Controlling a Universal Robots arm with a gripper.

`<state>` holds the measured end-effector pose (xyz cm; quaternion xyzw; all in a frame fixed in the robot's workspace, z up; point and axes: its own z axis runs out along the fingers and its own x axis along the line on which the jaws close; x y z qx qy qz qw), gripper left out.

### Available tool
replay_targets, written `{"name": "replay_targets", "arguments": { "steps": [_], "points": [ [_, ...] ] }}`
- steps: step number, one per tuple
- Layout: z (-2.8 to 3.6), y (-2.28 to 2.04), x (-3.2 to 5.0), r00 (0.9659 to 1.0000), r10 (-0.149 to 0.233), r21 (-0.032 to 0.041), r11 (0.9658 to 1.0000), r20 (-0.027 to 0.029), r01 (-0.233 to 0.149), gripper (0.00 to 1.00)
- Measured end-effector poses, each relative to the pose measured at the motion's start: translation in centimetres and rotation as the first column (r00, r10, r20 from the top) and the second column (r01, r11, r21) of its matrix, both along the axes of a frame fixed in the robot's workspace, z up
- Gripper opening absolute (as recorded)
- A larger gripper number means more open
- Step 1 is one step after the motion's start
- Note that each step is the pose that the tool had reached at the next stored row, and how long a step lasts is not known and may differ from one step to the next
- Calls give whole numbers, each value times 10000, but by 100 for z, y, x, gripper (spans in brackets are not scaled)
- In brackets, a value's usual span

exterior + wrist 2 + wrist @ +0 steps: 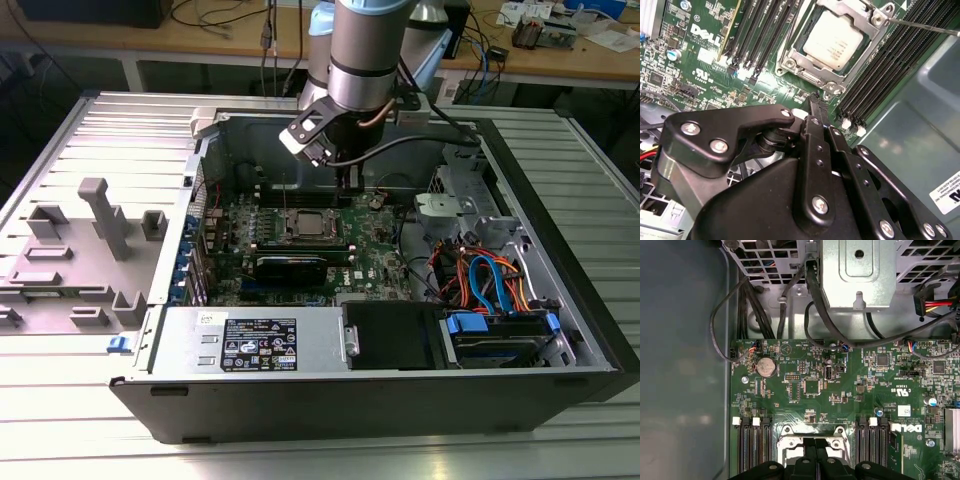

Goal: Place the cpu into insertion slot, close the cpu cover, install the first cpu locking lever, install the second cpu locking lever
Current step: 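Close the cpu cover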

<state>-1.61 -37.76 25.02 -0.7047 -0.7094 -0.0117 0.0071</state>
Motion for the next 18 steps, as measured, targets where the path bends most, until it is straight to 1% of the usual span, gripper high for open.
{"name": "replay_targets", "arguments": {
  "steps": [2, 5, 7, 18],
  "points": [
    [-17, 0, -70, 10000, 0, -1, 10000, 0, 0, 11],
    [-32, -1, -112, 10000, 3, -3, 10000, 0, -3, 11],
    [-43, 0, -173, 10000, 3, -3, 10000, 0, -3, 11],
    [-76, 0, -355, 10000, 10, -2, 10000, 0, -10, 11]
  ]
}}
